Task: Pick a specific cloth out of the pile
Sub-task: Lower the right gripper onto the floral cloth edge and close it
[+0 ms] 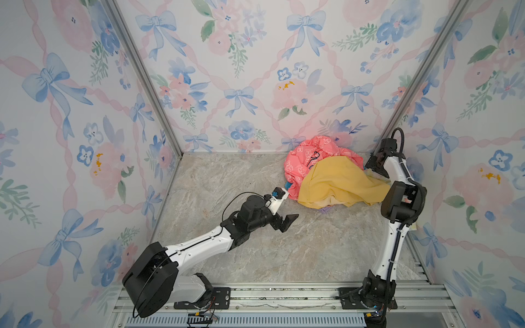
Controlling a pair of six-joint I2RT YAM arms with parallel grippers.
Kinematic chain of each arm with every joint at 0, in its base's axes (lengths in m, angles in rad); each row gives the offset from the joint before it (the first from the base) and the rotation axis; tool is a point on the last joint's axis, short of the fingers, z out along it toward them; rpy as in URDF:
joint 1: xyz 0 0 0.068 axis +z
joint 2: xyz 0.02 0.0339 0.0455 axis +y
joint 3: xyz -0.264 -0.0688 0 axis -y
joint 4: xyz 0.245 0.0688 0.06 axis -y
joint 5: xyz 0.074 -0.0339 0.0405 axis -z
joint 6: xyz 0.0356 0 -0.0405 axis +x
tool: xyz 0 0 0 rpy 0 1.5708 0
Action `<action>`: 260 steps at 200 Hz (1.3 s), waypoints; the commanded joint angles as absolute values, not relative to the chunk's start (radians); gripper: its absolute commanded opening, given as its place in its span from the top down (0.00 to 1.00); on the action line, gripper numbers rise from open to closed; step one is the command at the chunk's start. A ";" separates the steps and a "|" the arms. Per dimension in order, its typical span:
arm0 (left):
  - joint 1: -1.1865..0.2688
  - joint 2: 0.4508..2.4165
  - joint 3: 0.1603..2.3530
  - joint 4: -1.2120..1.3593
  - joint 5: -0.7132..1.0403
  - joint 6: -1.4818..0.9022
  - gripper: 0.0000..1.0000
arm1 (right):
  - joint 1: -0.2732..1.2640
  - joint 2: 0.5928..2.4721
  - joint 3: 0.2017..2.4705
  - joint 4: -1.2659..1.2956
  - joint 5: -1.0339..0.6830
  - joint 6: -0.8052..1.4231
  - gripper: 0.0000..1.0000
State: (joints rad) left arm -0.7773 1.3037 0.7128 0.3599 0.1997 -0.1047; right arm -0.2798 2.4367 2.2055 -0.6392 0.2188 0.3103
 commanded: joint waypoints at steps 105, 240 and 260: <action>-0.749 1.358 0.750 0.379 0.231 -0.135 0.03 | -0.296 2.227 1.989 -0.348 0.157 0.349 1.00; -0.741 1.376 0.749 0.385 0.232 -0.134 0.04 | -0.310 2.033 2.194 -0.295 0.163 0.410 1.00; -0.742 1.385 0.753 0.385 0.235 -0.135 0.04 | -0.304 2.045 2.299 -0.329 0.162 0.404 1.00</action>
